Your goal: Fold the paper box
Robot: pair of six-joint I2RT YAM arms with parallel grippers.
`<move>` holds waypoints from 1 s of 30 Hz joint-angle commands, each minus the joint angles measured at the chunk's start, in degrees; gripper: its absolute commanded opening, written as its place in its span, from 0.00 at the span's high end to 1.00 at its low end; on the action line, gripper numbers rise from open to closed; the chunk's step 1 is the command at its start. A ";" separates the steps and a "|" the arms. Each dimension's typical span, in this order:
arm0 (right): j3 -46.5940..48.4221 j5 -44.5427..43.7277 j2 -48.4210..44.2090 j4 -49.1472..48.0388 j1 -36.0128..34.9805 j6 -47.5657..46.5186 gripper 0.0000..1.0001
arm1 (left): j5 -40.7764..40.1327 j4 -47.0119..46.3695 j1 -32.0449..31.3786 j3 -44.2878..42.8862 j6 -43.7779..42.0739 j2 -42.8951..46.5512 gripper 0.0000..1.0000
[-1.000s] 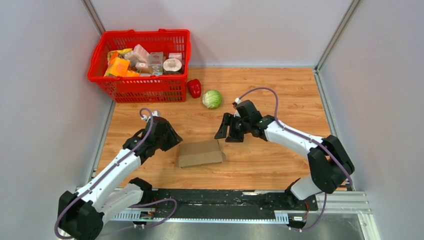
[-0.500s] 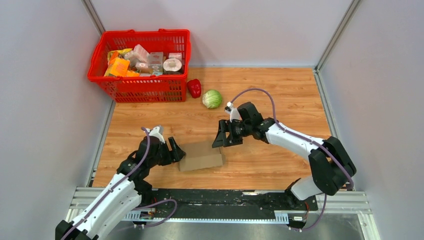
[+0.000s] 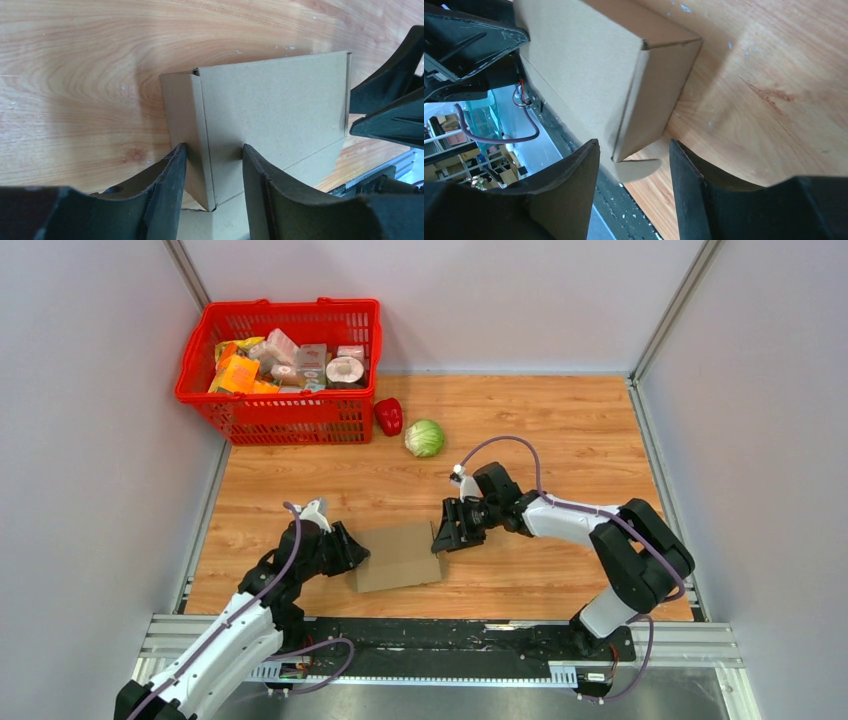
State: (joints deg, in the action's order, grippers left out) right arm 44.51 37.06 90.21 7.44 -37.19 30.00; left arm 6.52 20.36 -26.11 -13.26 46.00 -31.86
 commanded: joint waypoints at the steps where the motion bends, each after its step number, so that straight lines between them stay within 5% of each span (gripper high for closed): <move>1: -1.97 0.73 1.63 -6.91 0.19 0.06 0.45 | 0.06 0.12 0.27 2.44 2.87 1.27 0.50; 9: -2.94 -1.46 3.48 -8.50 -0.08 -0.46 0.52 | 0.07 -2.34 0.18 3.77 2.35 -0.13 0.53; 21: 1.97 -4.18 -1.89 1.17 0.63 -4.42 0.33 | -8.28 9.88 0.27 -3.27 -1.17 11.82 0.21; 30: 4.62 -1.03 3.73 -3.66 3.44 -0.56 0.56 | -8.19 6.01 0.27 -2.39 0.41 8.74 0.25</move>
State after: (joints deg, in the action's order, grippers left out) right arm 47.59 34.37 91.57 7.31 -35.24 27.92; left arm -0.40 28.60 -26.04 -14.90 46.06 -22.90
